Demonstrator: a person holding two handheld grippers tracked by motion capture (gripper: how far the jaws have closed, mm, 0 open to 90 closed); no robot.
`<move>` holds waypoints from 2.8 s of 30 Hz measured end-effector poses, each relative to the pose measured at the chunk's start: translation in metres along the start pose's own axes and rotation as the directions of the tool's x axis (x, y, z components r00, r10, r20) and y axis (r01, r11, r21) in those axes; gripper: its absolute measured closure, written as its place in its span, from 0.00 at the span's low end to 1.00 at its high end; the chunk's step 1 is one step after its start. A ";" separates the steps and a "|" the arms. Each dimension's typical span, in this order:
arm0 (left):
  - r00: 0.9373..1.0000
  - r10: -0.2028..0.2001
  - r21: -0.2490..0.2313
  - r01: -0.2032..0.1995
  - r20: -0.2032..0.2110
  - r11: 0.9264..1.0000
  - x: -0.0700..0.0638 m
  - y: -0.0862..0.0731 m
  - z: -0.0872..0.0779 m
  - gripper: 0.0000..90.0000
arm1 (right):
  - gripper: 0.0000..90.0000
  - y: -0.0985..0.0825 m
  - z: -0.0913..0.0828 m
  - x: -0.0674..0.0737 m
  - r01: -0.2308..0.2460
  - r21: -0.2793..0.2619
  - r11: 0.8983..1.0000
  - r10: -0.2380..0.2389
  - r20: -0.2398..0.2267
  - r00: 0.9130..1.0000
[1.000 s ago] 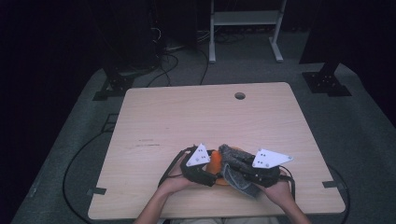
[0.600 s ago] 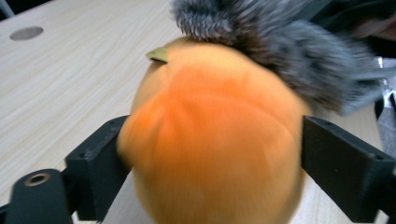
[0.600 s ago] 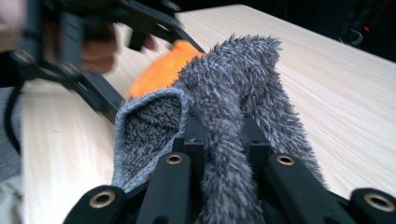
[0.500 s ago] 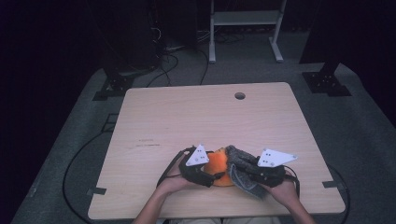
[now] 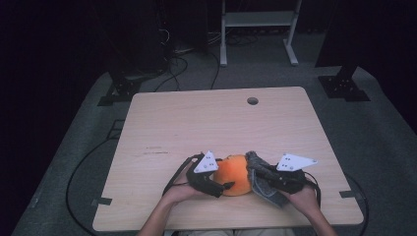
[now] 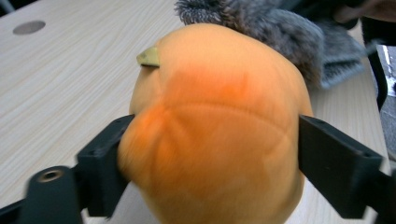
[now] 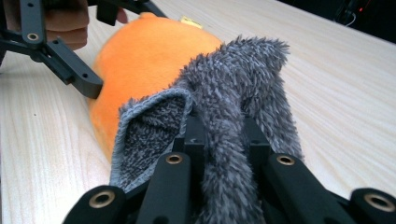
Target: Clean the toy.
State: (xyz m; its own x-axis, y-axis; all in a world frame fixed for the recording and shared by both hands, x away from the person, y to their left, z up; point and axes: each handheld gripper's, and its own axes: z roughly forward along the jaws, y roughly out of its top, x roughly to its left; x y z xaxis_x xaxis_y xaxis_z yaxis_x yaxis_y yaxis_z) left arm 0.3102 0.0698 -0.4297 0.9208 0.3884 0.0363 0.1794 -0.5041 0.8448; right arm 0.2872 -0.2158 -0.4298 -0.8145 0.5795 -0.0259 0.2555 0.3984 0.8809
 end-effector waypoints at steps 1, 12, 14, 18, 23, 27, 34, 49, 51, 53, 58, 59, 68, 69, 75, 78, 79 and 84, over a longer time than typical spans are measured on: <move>1.000 0.002 -0.004 -0.002 0.000 1.000 0.001 -0.001 0.000 0.16 | 0.85 0.001 0.000 0.001 0.002 -0.006 1.000 -0.002 -0.001 1.000; 0.999 0.037 -0.012 -0.037 0.022 0.999 0.006 -0.013 -0.005 0.27 | 0.85 -0.015 0.001 -0.020 -0.143 0.027 0.989 0.144 -0.011 0.990; 0.998 0.050 -0.015 -0.050 0.027 0.999 0.004 -0.014 -0.006 0.27 | 0.85 -0.010 -0.001 -0.018 -0.128 0.004 0.992 0.128 -0.017 0.992; 0.996 0.072 -0.014 -0.072 0.047 0.997 0.004 -0.015 -0.006 0.27 | 0.85 -0.002 0.001 -0.015 -0.130 -0.048 0.990 0.127 -0.046 0.991; 0.995 0.078 -0.017 -0.077 0.056 0.997 0.000 -0.014 -0.006 0.26 | 0.85 -0.014 0.004 -0.024 -0.182 0.002 0.983 0.182 -0.030 0.983; 0.994 0.090 -0.017 -0.089 0.058 0.996 -0.001 -0.014 -0.007 0.25 | 0.85 -0.019 -0.001 -0.030 -0.209 0.041 0.977 0.209 0.000 0.978; 0.995 0.071 -0.015 -0.071 0.069 0.997 0.002 -0.016 -0.007 0.25 | 0.85 -0.004 -0.003 -0.022 -0.175 -0.063 0.983 0.170 -0.078 0.982; 0.993 0.101 -0.014 -0.100 0.067 0.995 -0.004 -0.015 -0.004 0.25 | 0.85 0.004 0.000 -0.013 -0.145 -0.097 0.985 0.137 -0.083 0.987; 0.992 0.101 -0.014 -0.101 0.070 0.995 -0.004 -0.015 -0.004 0.25 | 0.85 -0.001 0.003 -0.014 -0.161 -0.088 0.983 0.153 -0.087 0.984; 0.992 0.104 -0.013 -0.103 0.069 0.995 -0.005 -0.015 -0.004 0.25 | 0.85 -0.007 0.004 -0.020 -0.200 -0.076 0.977 0.192 -0.097 0.977; 0.991 0.112 -0.015 -0.112 0.068 0.994 -0.008 -0.012 -0.002 0.25 | 0.84 -0.014 0.002 -0.029 -0.217 -0.023 0.976 0.215 -0.053 0.975; 0.991 0.116 -0.012 -0.116 0.067 0.993 -0.009 -0.012 -0.002 0.25 | 0.85 -0.013 0.001 -0.029 -0.223 -0.023 0.975 0.221 -0.047 0.974; 0.996 -0.039 0.032 0.036 0.086 0.999 0.002 -0.007 0.003 0.08 | 0.85 -0.007 0.004 -0.025 -0.231 -0.074 0.970 0.224 -0.098 0.970; 0.995 -0.027 0.023 0.025 0.099 0.999 0.000 -0.008 0.004 0.13 | 0.85 -0.007 0.002 -0.024 -0.236 -0.076 0.969 0.228 -0.102 0.968; 0.976 0.204 -0.094 -0.211 -0.078 0.973 -0.014 0.004 -0.008 0.34 | 0.85 0.006 -0.013 -0.018 -0.209 -0.158 0.965 0.196 -0.091 0.976; 0.965 0.251 -0.041 -0.255 -0.080 0.966 -0.013 -0.003 -0.001 0.28 | 0.85 0.009 -0.013 -0.019 -0.191 -0.173 0.966 0.181 -0.076 0.981; 0.974 0.222 -0.001 -0.223 -0.047 0.975 -0.011 -0.008 0.004 0.24 | 0.85 0.007 -0.008 -0.020 -0.192 -0.147 0.970 0.181 -0.080 0.980; 0.981 0.192 -0.027 -0.192 -0.012 0.981 -0.007 -0.018 0.003 0.23 | 0.85 -0.002 0.009 -0.020 -0.207 -0.107 0.972 0.197 -0.100 0.975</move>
State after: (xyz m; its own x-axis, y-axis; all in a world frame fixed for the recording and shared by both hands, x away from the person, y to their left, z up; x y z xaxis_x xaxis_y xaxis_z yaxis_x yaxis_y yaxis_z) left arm 0.3016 0.0744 -0.4468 0.9339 0.2935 0.2043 -0.0106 -0.5483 0.8362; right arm 0.3078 -0.2224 -0.4356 -0.7961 0.5727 0.1956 0.3617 0.1913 0.9125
